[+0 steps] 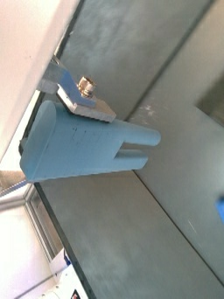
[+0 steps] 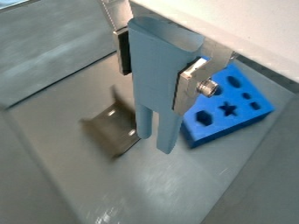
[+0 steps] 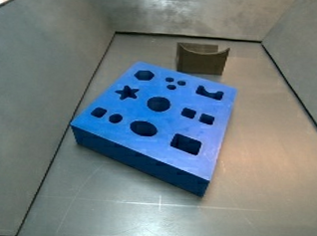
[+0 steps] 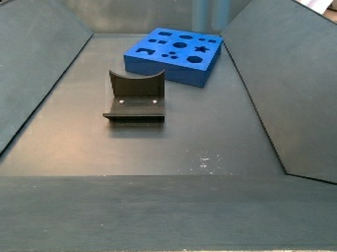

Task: Pick up the square-circle object. Move up. Move to above the board. Insert the square-circle object.
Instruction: Move to above the board.

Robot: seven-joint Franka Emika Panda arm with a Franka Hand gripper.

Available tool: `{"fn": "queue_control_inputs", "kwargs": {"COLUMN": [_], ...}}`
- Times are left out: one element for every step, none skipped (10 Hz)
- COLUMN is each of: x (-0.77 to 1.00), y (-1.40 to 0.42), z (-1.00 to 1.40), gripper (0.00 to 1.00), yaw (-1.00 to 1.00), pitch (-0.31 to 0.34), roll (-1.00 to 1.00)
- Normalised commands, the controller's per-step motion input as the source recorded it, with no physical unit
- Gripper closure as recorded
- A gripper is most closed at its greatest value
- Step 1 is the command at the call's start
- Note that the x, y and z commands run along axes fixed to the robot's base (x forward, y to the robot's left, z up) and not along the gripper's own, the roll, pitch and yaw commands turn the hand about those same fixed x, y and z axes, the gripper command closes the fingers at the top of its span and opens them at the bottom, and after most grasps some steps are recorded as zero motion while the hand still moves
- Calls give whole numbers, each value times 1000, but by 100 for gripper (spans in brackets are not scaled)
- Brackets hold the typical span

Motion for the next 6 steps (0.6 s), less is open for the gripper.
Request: {"fn": "queue_control_inputs", "kwargs": {"x": [52,50,50,49,50,53], "y": [-1000,-1000,-1000,-1000,-1000,-1000], "z": [57,58,60,62,66,72], "gripper": [100,100,100,100,100,100], "yaw": [-131,-51,-33,-5,1,4], "pitch": [-7,-4,4,8,10,20], "roll": [49,27,-4,-1,1,-14]}}
